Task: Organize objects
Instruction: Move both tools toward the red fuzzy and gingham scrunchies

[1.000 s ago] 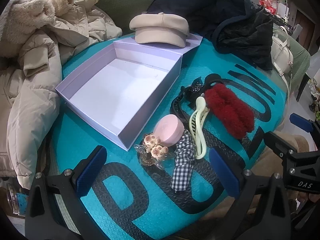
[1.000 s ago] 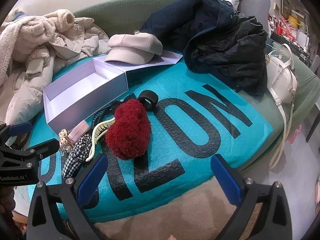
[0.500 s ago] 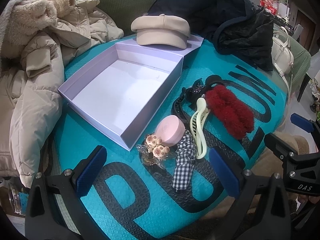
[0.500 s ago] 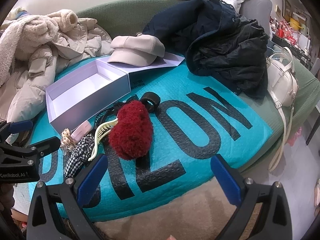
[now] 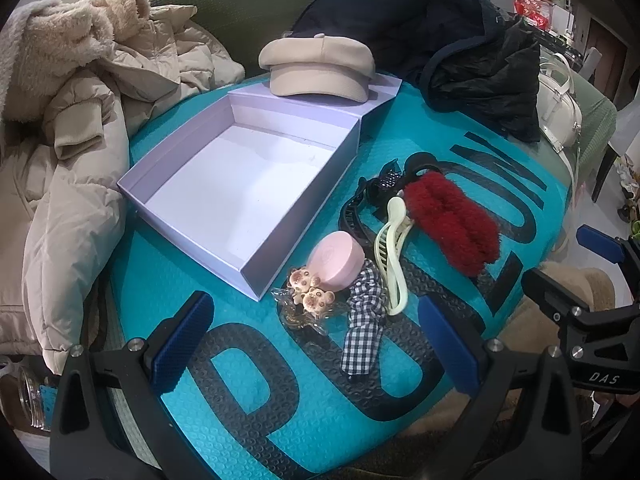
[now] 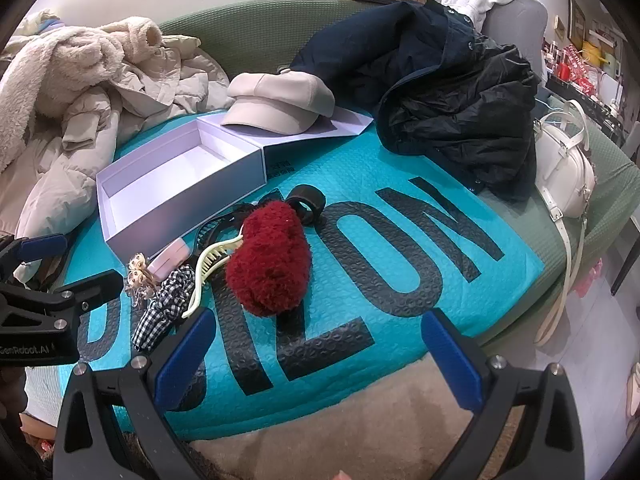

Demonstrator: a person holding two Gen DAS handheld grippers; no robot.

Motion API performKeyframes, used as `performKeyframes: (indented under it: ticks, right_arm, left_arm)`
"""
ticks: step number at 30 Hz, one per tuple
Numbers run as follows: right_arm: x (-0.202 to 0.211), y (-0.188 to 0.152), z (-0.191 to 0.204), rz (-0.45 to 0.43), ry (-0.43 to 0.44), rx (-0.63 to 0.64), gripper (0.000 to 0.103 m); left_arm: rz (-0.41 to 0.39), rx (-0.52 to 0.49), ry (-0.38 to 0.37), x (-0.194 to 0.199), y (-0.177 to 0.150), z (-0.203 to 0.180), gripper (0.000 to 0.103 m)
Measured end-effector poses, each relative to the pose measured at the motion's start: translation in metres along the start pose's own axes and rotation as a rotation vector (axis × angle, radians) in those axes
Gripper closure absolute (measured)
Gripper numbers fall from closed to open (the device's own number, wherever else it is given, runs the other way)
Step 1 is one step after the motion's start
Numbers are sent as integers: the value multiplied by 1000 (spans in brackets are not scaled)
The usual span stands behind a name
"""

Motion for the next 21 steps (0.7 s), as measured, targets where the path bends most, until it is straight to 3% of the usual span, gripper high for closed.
performKeyframes:
  ticks: [21]
  right_arm:
    - [-4, -23, 19, -2, 22, 28, 1]
  left_arm:
    - [26, -23, -46, -12, -26, -5, 1]
Point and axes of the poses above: each gripper's, at about its wrist camera, not at the fingertips, and x roughly against the way its jaws point, z to its left, y to its top, the point moved 1 cm from there along -x, roughly the way its jaws point
